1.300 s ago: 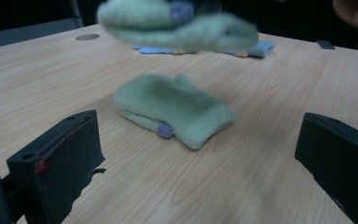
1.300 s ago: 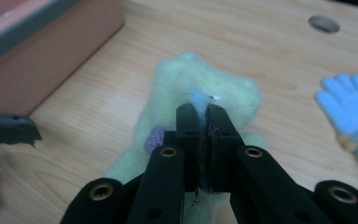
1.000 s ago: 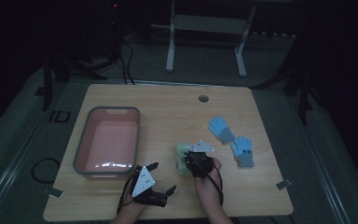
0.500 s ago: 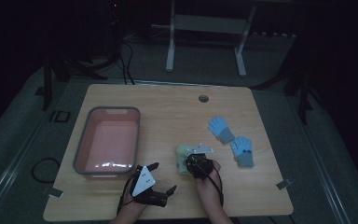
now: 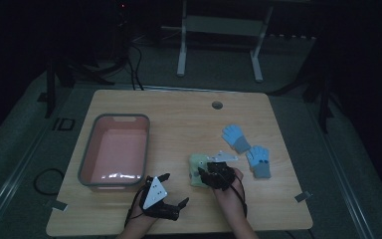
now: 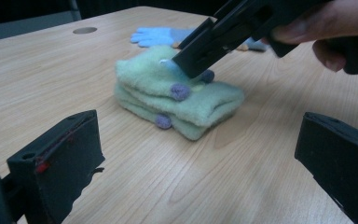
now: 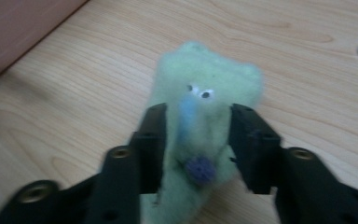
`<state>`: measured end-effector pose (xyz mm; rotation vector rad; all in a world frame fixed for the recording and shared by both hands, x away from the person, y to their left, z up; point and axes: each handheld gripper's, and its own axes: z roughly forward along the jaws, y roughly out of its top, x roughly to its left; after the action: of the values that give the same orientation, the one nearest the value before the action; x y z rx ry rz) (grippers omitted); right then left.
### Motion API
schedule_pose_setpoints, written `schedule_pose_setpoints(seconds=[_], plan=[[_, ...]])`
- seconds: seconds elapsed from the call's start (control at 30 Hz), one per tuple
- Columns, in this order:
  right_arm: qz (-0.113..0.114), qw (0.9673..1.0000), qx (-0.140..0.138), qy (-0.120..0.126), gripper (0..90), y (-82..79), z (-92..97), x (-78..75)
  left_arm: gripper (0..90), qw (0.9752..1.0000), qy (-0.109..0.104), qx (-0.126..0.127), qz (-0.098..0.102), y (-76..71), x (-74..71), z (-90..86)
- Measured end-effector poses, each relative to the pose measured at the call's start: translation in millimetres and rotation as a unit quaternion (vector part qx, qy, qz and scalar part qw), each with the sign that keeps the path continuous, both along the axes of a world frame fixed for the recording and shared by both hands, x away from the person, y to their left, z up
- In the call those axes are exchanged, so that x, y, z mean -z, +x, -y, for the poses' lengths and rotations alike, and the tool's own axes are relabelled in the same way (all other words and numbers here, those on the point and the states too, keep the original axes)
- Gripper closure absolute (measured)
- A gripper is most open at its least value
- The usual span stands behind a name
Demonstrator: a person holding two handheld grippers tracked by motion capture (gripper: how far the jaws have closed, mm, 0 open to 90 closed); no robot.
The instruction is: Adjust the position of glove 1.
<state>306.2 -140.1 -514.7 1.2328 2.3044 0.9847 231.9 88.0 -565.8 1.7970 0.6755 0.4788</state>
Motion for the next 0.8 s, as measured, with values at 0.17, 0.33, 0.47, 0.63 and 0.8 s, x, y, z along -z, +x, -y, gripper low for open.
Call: schedule_pose_setpoints(seconds=[0.17, 0.33, 0.47, 0.63, 0.8], plan=[[-0.003, 0.9996, -0.023, 0.016, 21.0, 2.1, 15.8, -7.9, 0.8, 0.9997, 0.006, 0.019, 0.014, -1.4, -7.6, 0.7], [0.008, 0.9984, -0.038, 0.041, 11.6, 7.4, 30.5, -11.4, 0.9, 0.9992, 0.039, 0.011, -0.001, 0.4, -17.9, 5.7], [0.03, 0.9967, -0.049, 0.056, 11.5, 14.1, 36.2, -15.3, 0.9, 0.998, 0.049, 0.026, -0.029, 4.8, -20.3, 8.3], [0.025, 0.9947, -0.064, 0.077, 12.9, 19.9, 38.4, -17.8, 0.8, 0.9955, 0.048, 0.057, -0.059, 10.9, -23.6, 11.7], [0.022, 0.9916, -0.089, 0.091, 12.2, 25.3, 43.7, -16.4, 0.8, 0.9916, 0.08, 0.077, -0.066, 13.8, -25.4, 19.9]])
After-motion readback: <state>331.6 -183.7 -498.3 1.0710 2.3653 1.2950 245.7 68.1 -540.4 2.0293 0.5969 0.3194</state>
